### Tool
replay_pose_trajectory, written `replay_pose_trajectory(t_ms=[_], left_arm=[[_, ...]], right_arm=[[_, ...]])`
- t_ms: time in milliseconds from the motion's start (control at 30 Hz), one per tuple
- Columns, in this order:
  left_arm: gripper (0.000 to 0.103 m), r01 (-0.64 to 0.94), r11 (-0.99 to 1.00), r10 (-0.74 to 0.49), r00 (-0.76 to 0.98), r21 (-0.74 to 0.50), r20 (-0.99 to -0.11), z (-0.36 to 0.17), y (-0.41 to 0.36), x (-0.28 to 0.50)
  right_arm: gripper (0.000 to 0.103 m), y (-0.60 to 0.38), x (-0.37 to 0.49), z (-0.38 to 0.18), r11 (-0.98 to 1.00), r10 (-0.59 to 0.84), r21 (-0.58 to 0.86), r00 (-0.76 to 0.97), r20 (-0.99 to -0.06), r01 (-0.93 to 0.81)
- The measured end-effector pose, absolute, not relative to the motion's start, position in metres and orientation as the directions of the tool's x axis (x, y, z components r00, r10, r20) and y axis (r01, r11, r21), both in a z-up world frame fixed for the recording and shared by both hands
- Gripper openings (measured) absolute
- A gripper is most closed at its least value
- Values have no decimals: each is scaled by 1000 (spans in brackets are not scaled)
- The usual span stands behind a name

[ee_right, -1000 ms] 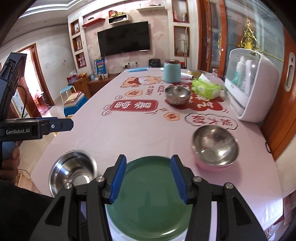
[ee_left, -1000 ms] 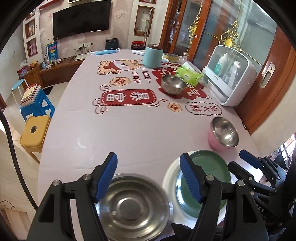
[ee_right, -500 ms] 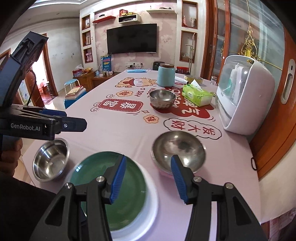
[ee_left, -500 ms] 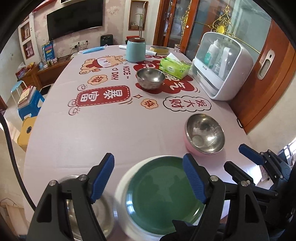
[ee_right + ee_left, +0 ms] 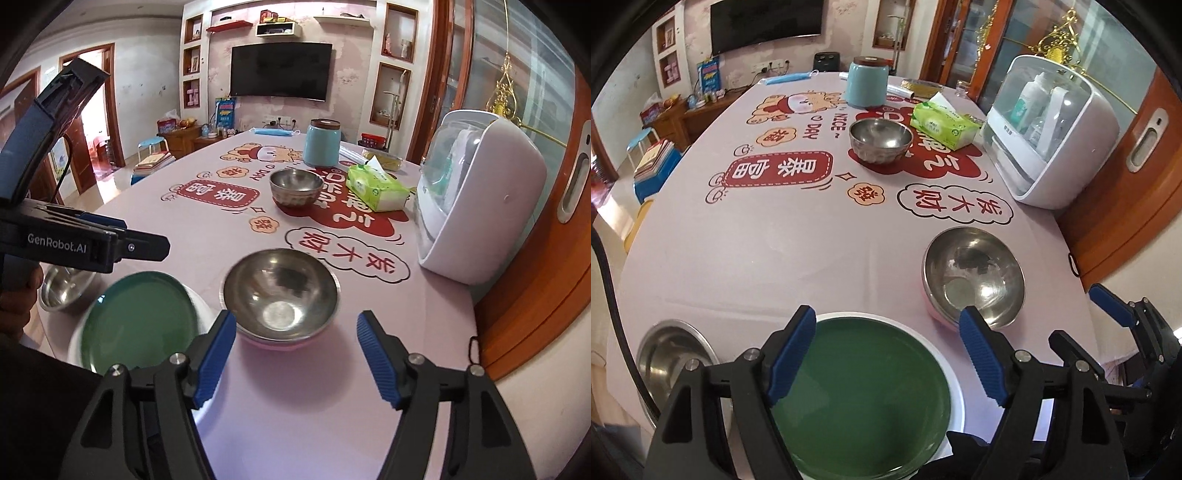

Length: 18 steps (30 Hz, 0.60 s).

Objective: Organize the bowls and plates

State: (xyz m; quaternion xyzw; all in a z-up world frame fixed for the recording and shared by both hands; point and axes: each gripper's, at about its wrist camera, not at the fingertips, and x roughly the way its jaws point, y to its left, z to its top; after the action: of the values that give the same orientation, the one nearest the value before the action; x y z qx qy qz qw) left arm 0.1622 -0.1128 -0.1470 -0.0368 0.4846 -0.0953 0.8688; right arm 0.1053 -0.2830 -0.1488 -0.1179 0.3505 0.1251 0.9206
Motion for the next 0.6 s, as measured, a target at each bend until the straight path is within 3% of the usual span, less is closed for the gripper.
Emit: replay_pose_trajectory(t_ms=[600], left_arm=[[81,87,988,-150,366,-126,-918,-194,-155,209]], right_arm=[[72,-311,151,-182,917,211,-64,614,-761,-394]])
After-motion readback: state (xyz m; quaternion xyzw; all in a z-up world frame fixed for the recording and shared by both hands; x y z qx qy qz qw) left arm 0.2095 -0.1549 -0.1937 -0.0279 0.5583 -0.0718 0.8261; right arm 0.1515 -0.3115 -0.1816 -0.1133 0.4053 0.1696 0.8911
